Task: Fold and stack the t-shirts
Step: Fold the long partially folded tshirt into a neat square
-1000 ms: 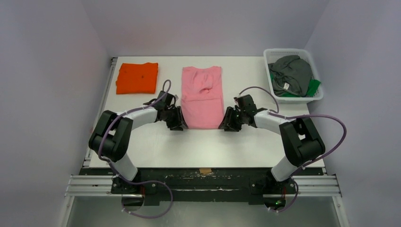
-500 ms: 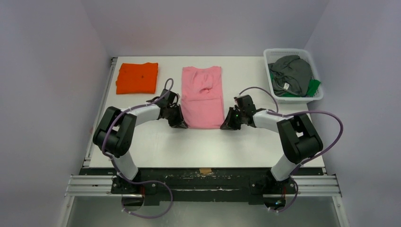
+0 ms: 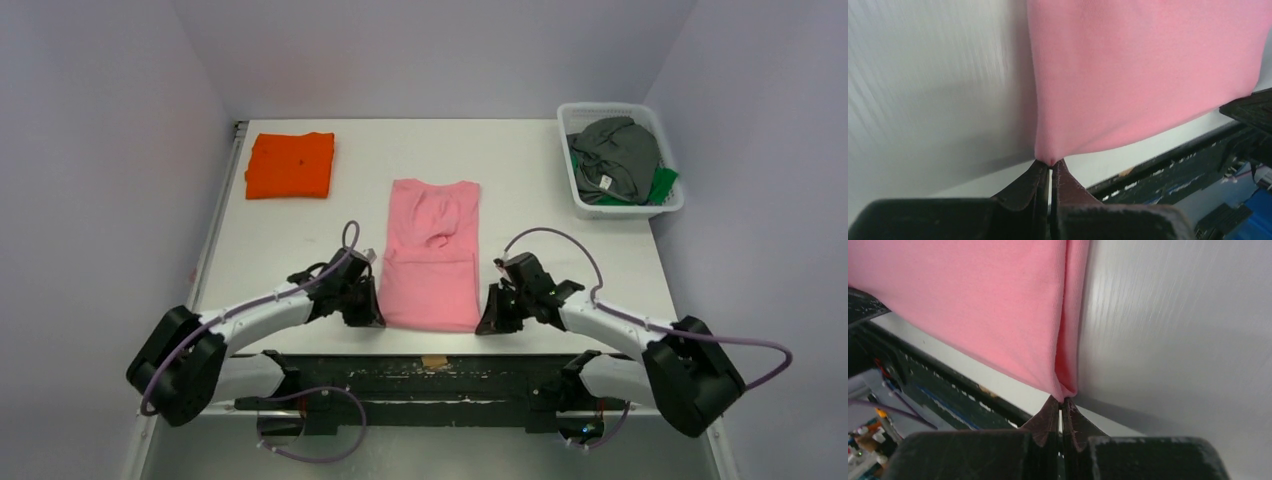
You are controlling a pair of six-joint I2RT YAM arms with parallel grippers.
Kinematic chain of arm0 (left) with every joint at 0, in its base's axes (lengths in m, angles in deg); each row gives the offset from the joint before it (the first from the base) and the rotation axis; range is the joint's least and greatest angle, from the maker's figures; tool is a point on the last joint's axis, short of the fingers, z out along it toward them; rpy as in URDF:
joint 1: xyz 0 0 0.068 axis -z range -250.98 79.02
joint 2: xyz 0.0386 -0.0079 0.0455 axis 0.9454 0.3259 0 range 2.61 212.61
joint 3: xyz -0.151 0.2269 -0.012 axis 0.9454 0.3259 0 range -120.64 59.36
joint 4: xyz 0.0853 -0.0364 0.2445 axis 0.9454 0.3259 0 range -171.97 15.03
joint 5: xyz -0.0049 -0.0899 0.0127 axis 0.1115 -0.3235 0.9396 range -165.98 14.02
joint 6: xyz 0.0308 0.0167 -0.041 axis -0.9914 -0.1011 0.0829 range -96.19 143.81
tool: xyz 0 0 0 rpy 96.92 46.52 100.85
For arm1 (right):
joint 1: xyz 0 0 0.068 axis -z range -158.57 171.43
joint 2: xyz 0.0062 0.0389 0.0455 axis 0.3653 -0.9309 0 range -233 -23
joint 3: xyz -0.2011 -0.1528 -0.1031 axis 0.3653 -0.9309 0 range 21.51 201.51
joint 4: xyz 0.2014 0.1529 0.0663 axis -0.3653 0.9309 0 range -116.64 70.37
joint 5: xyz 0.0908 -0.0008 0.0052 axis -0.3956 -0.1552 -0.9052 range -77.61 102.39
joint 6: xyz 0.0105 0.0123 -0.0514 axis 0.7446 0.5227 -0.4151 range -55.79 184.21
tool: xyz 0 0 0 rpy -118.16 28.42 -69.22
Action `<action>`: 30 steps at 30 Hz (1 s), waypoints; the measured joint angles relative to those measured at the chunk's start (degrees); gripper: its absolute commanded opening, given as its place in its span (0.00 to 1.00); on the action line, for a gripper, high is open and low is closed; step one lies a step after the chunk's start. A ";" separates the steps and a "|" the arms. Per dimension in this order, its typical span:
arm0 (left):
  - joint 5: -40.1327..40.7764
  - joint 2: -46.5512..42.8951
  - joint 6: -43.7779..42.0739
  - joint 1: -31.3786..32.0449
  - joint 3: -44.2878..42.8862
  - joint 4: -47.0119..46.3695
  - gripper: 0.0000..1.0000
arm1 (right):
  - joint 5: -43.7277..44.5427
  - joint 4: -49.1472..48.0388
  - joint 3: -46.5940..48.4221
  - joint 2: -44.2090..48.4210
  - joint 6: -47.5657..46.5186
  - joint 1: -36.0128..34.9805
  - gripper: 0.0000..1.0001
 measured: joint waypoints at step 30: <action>4.63 6.38 -7.52 -6.67 -32.92 10.49 0.00 | 10.91 11.47 29.42 -0.63 -3.52 8.72 0.00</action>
